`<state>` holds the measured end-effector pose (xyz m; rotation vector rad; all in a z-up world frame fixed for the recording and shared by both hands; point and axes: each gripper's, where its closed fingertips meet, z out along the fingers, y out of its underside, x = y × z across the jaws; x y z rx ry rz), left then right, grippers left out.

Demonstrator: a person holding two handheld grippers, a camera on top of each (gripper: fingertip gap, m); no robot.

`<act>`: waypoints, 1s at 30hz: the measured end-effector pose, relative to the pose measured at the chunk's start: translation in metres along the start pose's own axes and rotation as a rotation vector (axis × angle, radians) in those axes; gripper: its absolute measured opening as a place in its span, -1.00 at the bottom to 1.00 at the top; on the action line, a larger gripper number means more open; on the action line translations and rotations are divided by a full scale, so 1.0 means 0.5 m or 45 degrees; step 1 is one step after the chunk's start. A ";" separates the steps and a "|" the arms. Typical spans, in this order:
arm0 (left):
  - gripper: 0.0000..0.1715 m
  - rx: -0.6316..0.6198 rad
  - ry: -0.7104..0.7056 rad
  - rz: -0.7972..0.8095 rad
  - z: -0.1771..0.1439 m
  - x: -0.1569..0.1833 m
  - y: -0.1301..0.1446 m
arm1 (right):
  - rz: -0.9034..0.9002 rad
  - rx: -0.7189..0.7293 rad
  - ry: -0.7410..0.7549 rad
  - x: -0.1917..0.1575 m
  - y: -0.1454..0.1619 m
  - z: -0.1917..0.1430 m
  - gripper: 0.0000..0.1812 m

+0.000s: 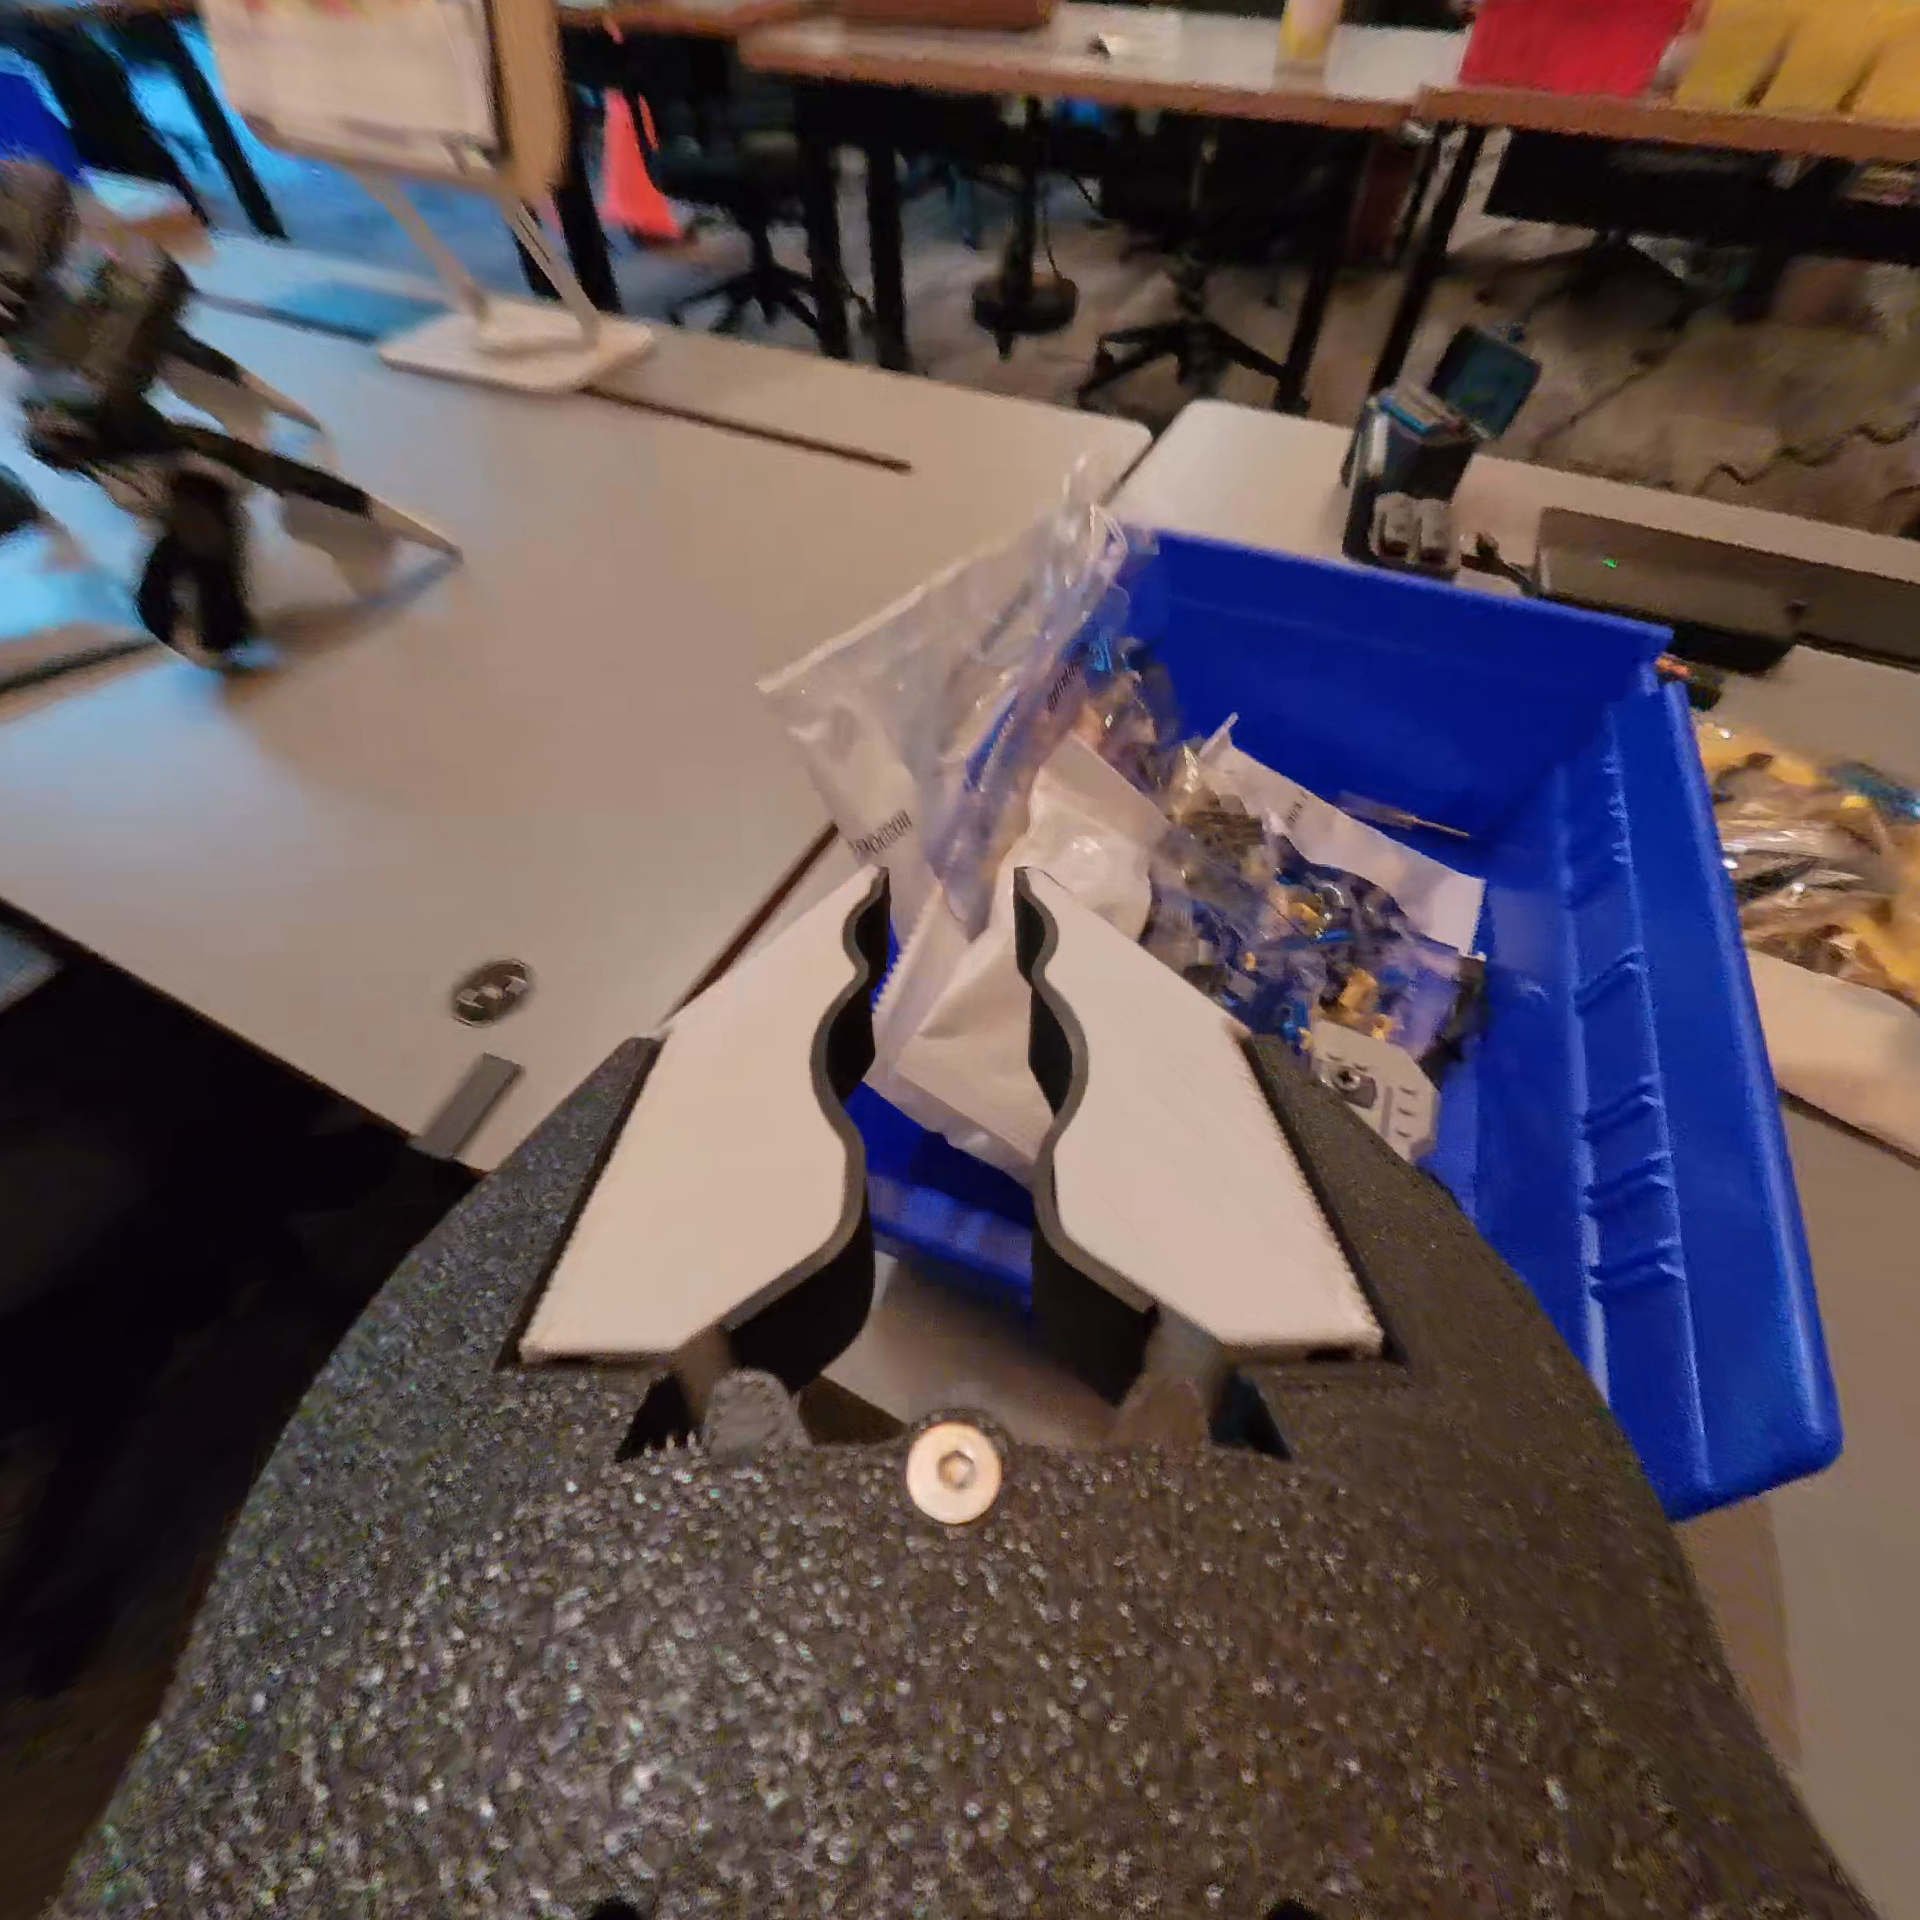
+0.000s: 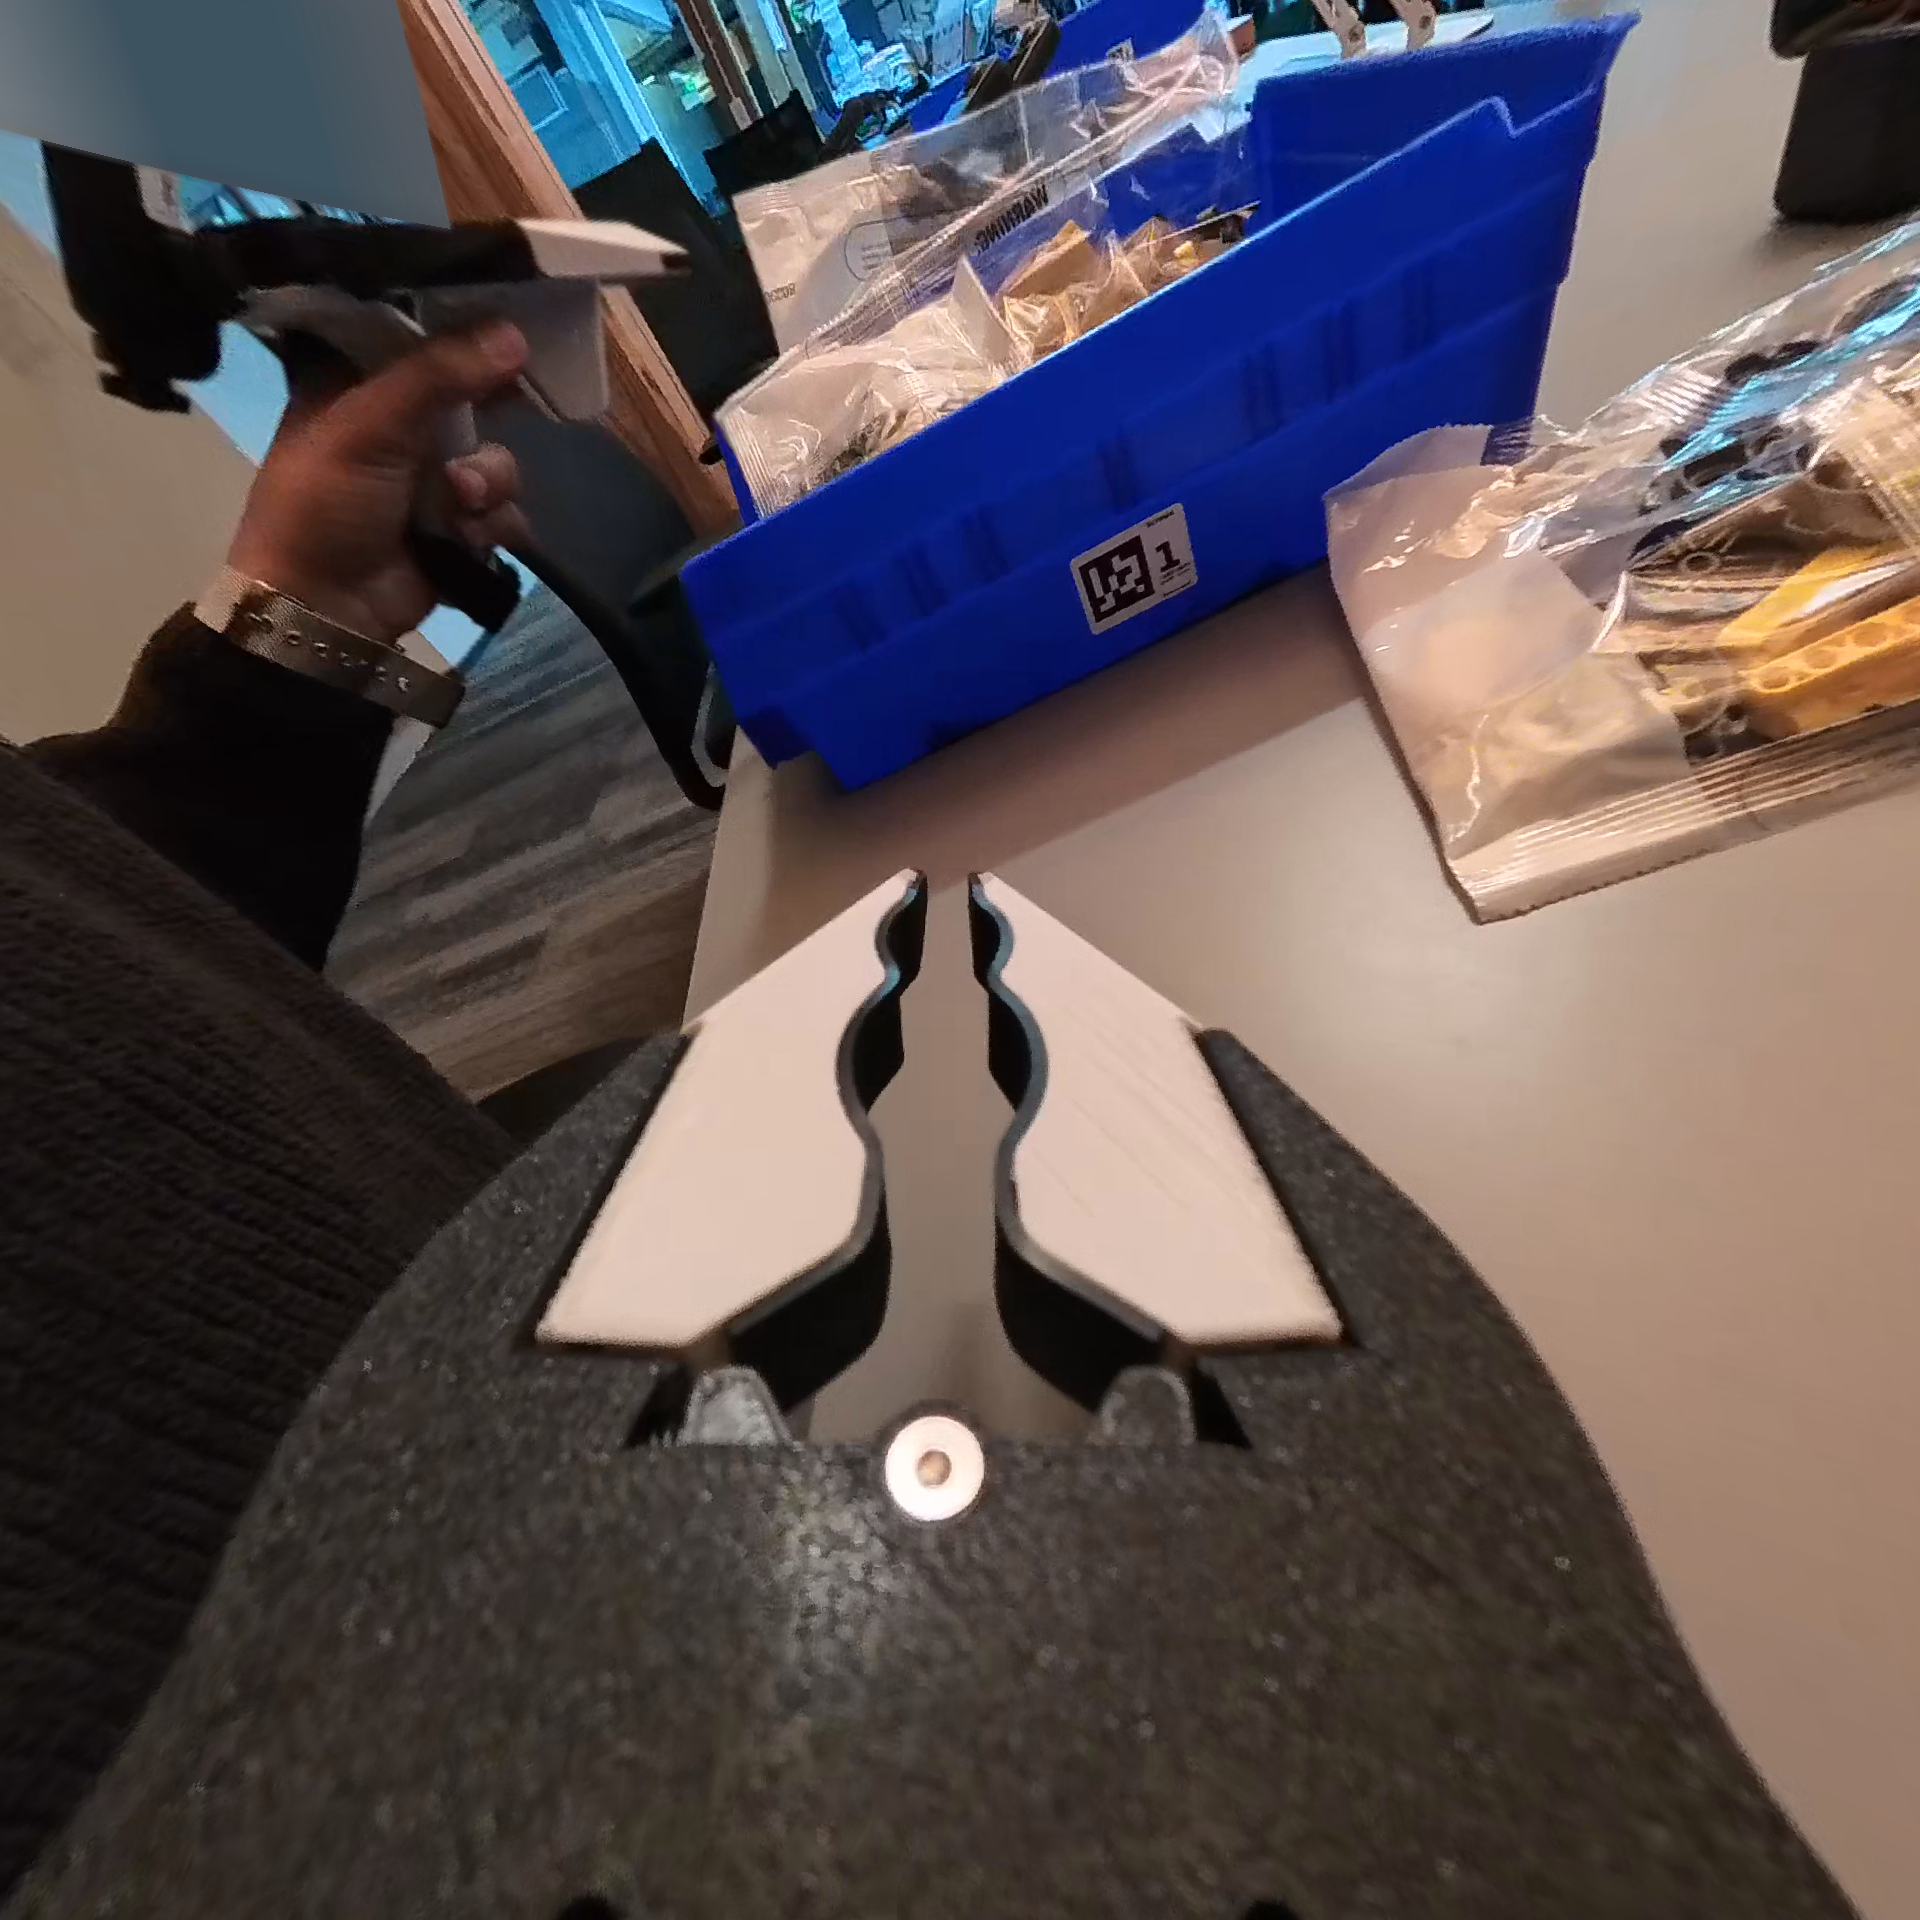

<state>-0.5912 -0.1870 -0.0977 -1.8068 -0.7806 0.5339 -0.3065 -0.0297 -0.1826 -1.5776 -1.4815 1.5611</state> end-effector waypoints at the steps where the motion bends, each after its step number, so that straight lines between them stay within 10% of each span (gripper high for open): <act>1: -0.73 0.028 -0.026 0.030 -0.010 -0.002 -0.013 | -0.005 0.006 -0.001 -0.001 -0.002 -0.001 -0.92; 16: -0.72 -0.011 0.196 0.085 0.006 0.128 -0.071 | 0.034 0.103 -0.094 -0.038 -0.013 -0.048 -0.92; 22: -0.68 -0.091 -0.055 0.224 0.096 0.037 -0.044 | -0.009 0.142 -0.120 -0.060 -0.019 -0.077 -0.92; 30: -0.49 -0.199 0.063 0.205 0.170 0.047 -0.020 | -0.022 0.218 -0.087 -0.062 -0.028 -0.123 -0.92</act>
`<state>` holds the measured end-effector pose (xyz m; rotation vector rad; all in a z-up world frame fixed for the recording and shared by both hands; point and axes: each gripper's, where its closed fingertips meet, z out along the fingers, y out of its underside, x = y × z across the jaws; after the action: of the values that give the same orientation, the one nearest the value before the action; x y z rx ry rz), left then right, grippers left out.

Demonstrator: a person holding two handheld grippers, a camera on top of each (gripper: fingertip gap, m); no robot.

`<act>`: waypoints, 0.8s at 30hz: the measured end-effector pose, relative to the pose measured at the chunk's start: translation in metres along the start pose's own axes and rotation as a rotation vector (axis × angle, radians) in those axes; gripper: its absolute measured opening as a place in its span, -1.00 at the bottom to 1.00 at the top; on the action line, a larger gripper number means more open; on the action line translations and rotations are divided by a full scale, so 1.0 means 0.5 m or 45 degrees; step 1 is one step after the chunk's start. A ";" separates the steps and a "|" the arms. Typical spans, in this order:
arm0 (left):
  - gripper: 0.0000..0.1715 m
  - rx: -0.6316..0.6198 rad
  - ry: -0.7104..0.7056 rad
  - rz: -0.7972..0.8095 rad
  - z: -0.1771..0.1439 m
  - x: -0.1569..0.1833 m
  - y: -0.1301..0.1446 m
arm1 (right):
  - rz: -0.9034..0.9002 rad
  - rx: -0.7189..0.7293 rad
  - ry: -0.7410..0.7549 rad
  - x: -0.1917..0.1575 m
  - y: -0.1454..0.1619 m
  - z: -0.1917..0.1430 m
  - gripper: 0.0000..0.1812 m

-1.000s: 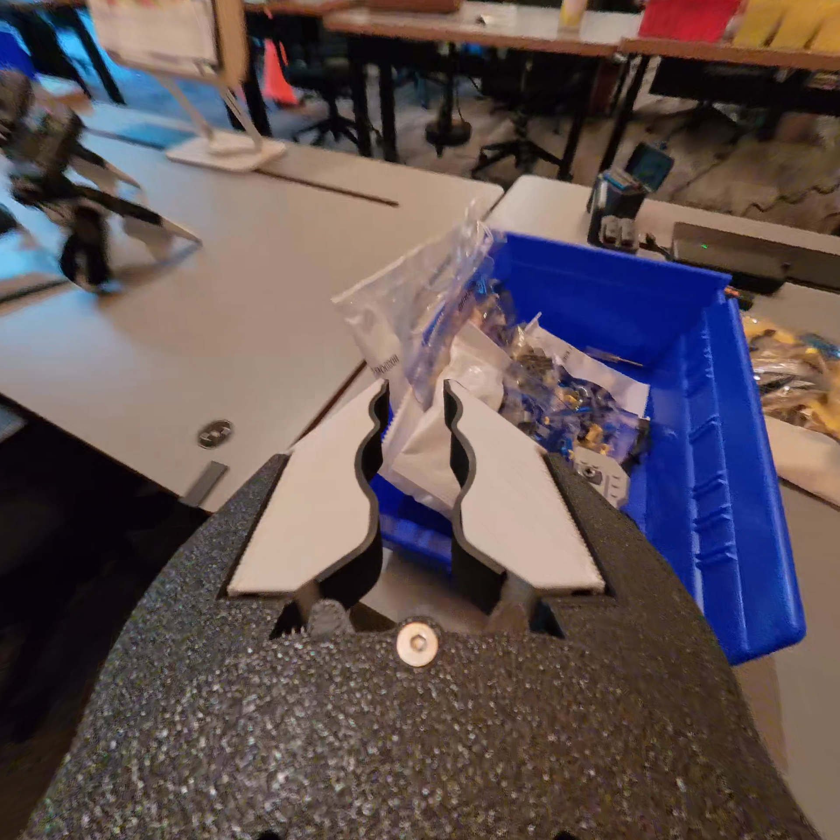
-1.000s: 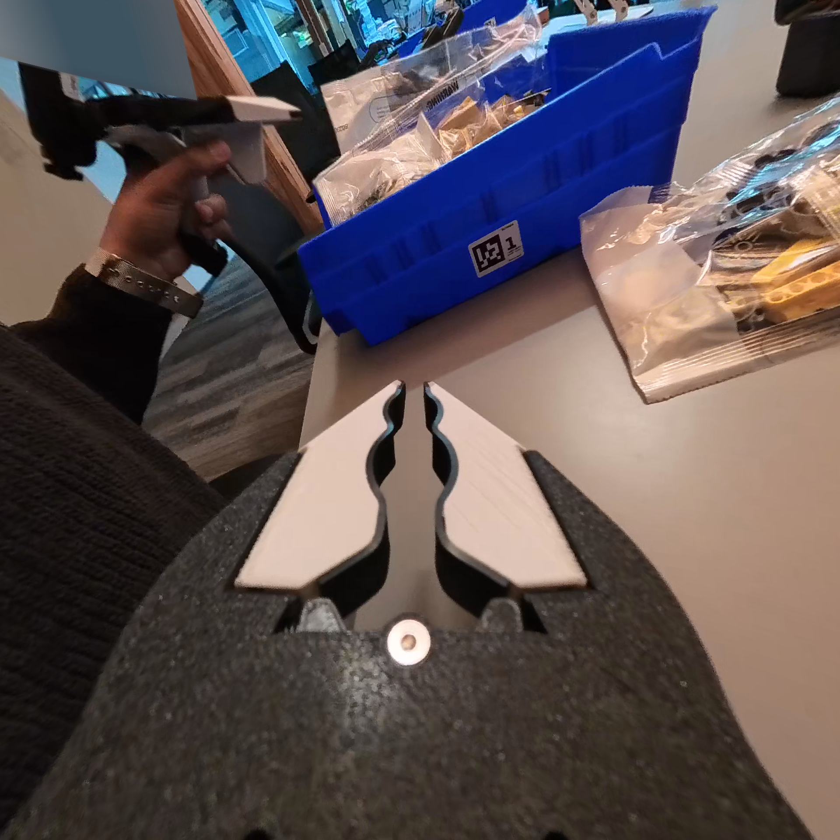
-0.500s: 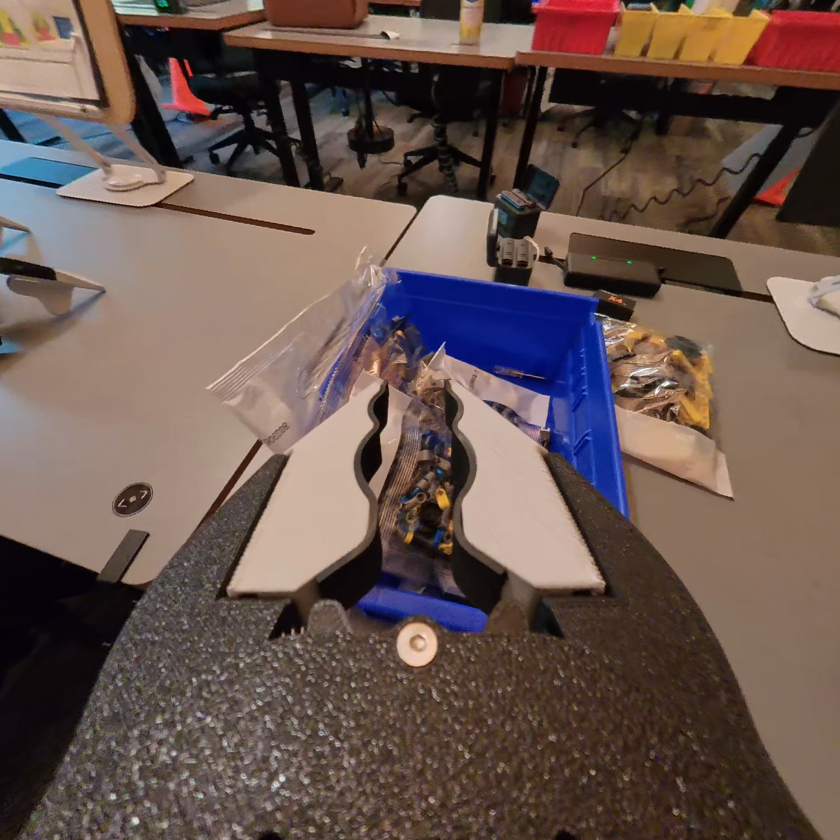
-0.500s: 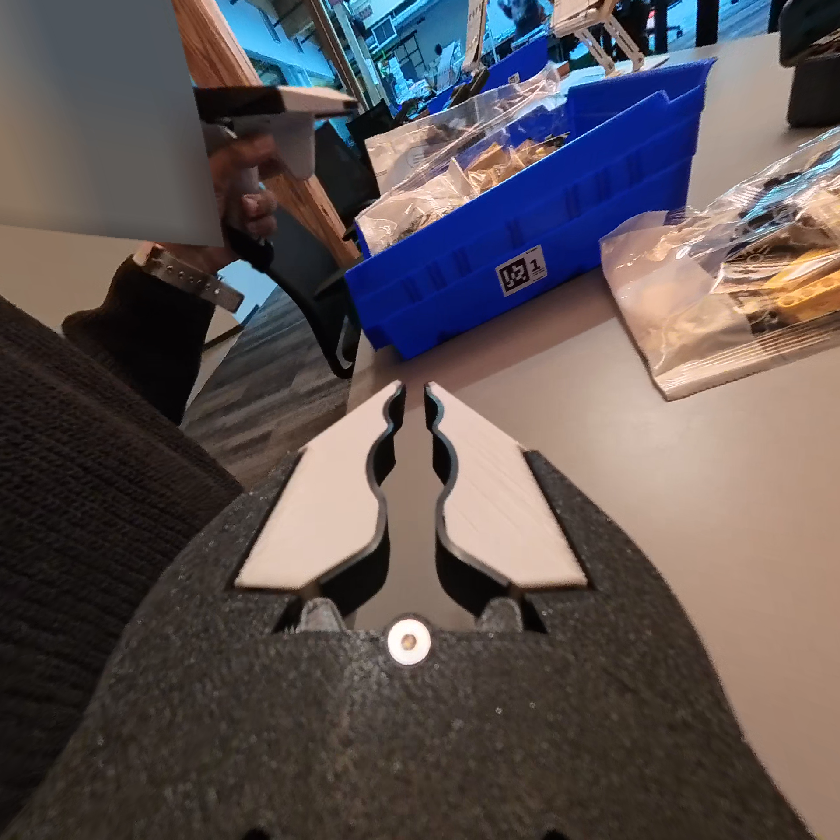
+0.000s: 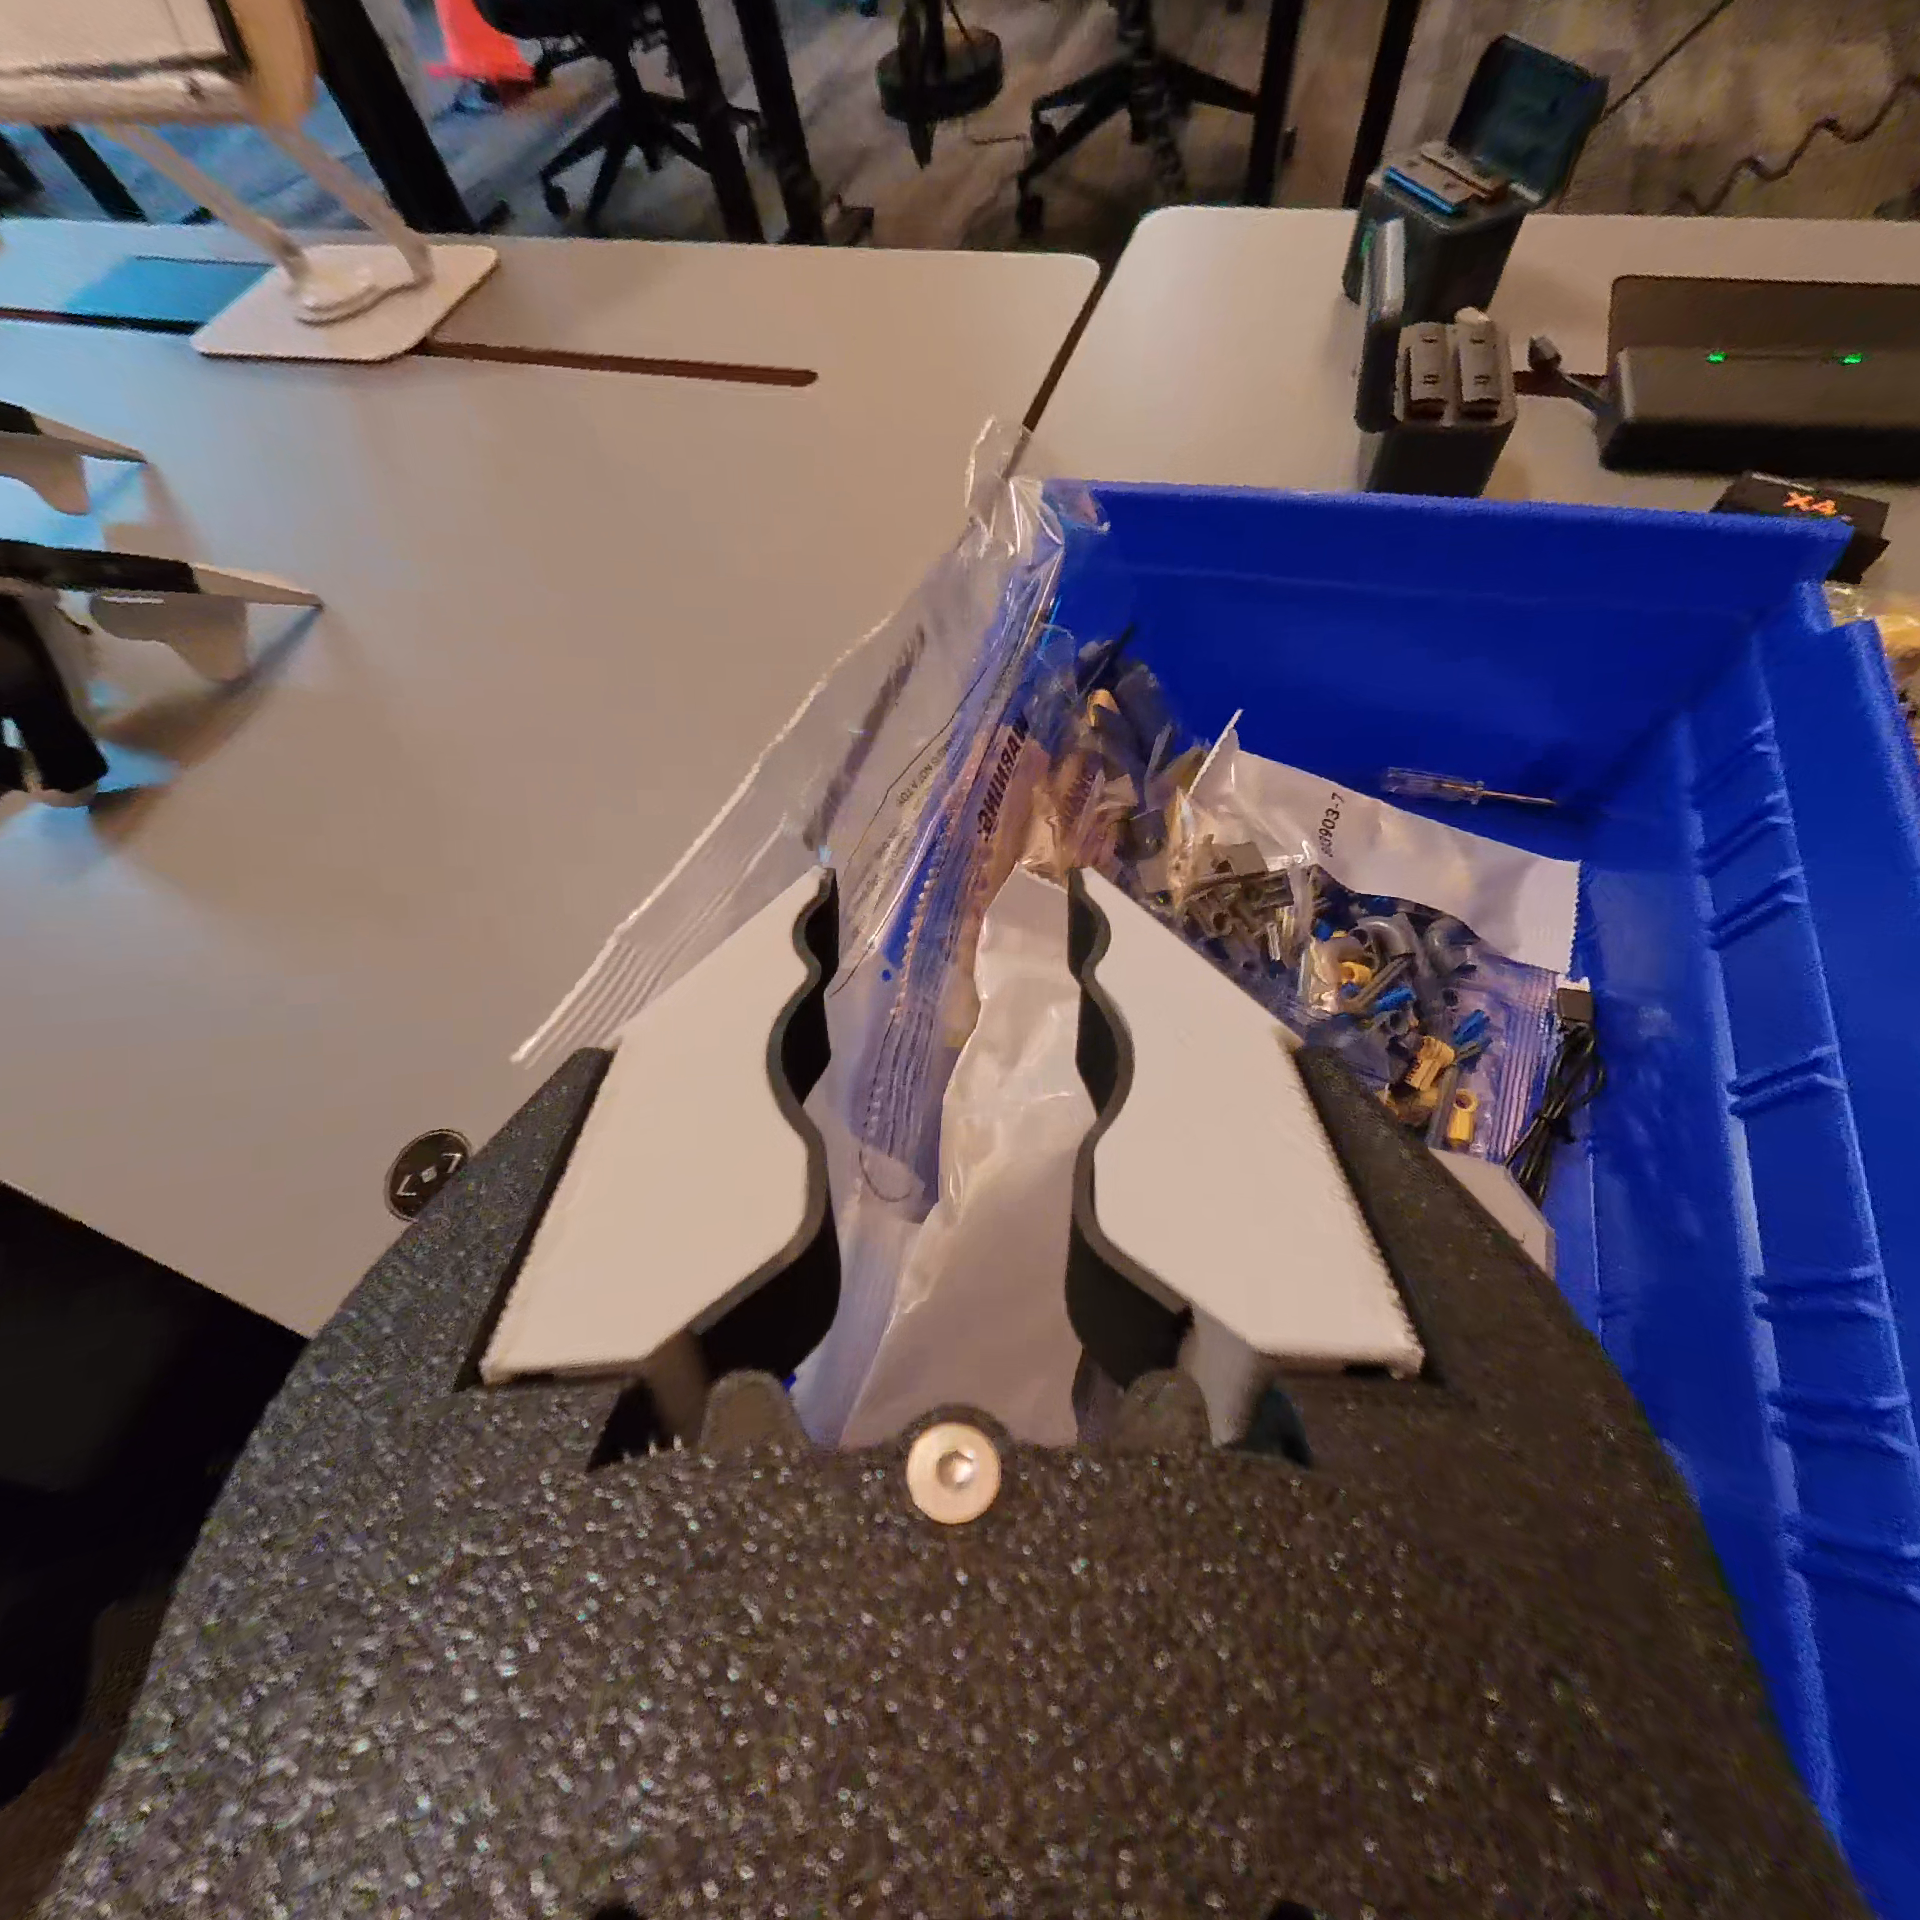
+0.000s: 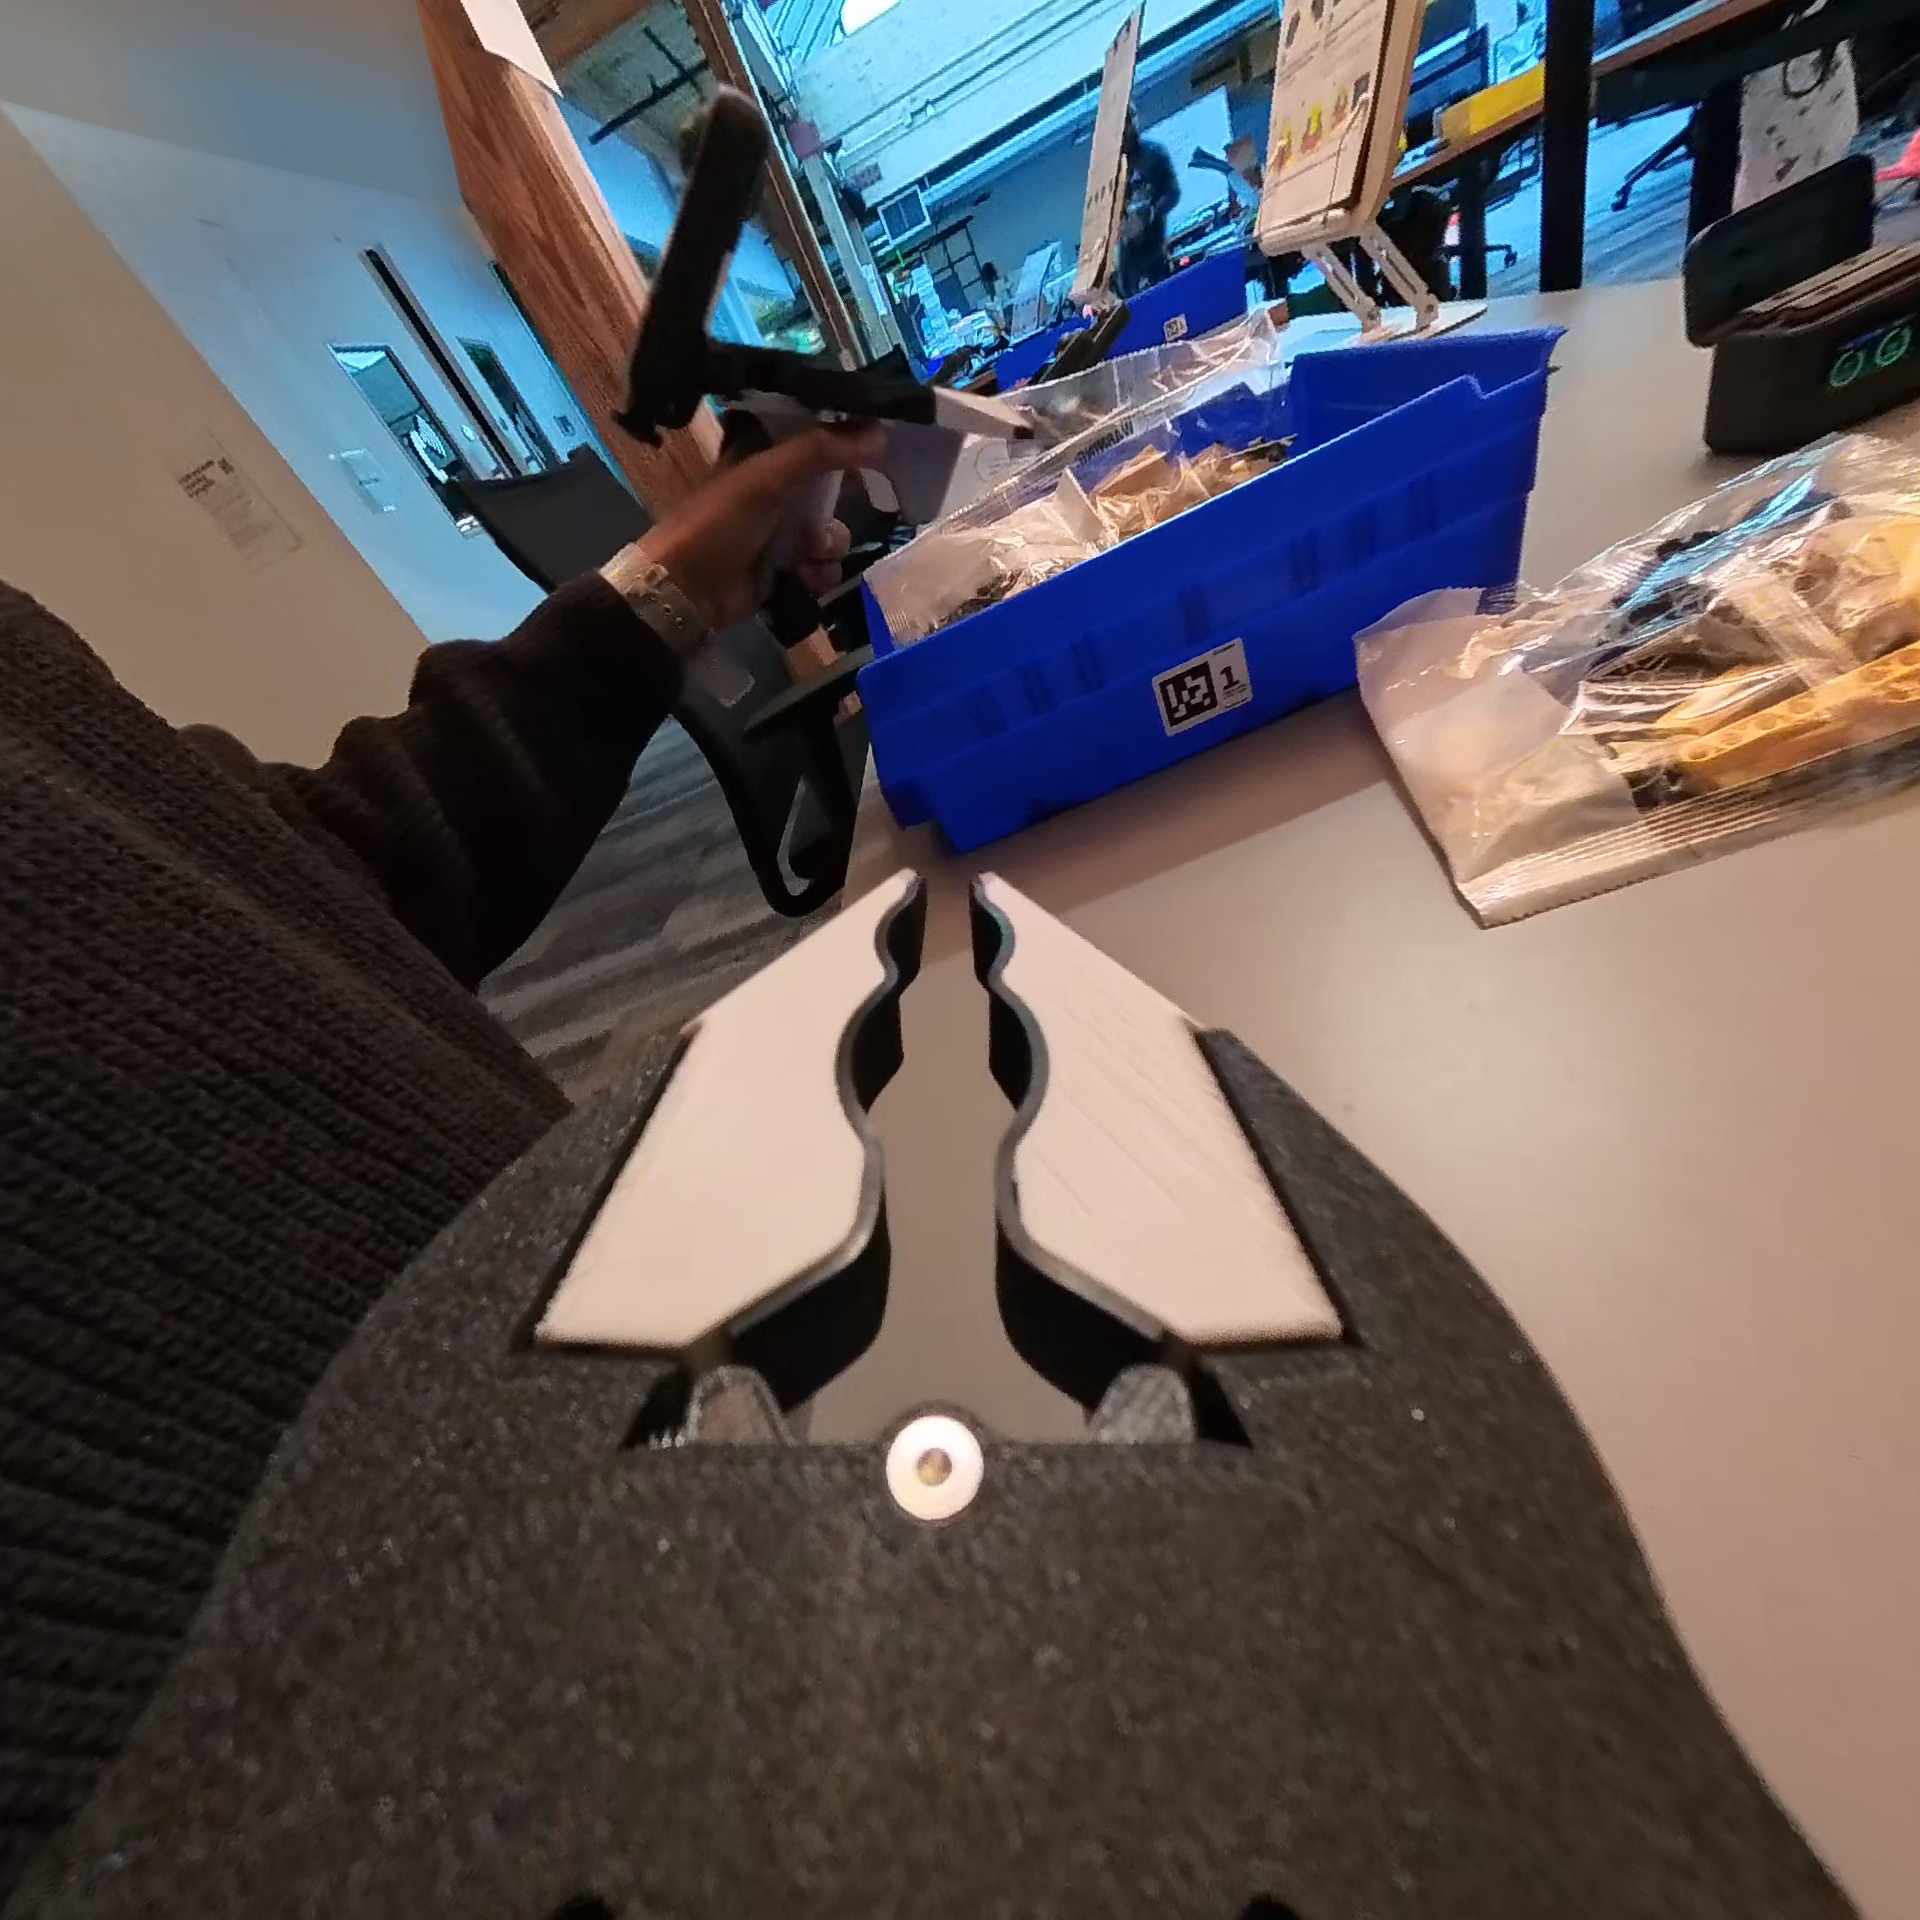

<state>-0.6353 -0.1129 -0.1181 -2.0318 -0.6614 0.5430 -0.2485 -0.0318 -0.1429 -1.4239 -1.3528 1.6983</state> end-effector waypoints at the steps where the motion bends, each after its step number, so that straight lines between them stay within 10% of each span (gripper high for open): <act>1: -0.49 -0.028 0.017 -0.005 0.008 0.002 0.003 | 0.002 0.009 -0.001 -0.001 -0.002 -0.004 -0.92; 8: -0.50 -0.246 0.128 0.003 0.043 0.020 0.042 | -0.023 0.046 0.006 -0.010 -0.010 -0.030 -0.92; 10: -0.83 -0.254 0.121 0.062 0.031 0.022 0.034 | -0.029 0.058 0.017 -0.010 -0.012 -0.039 -0.92; 24: -1.00 0.186 0.130 0.173 -0.109 0.082 -0.191 | -0.013 0.147 0.049 -0.008 -0.026 -0.088 -0.92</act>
<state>-0.5940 -0.0779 -0.0138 -1.9610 -0.4129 0.5462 -0.2087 -0.0153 -0.1270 -1.3754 -1.2191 1.7048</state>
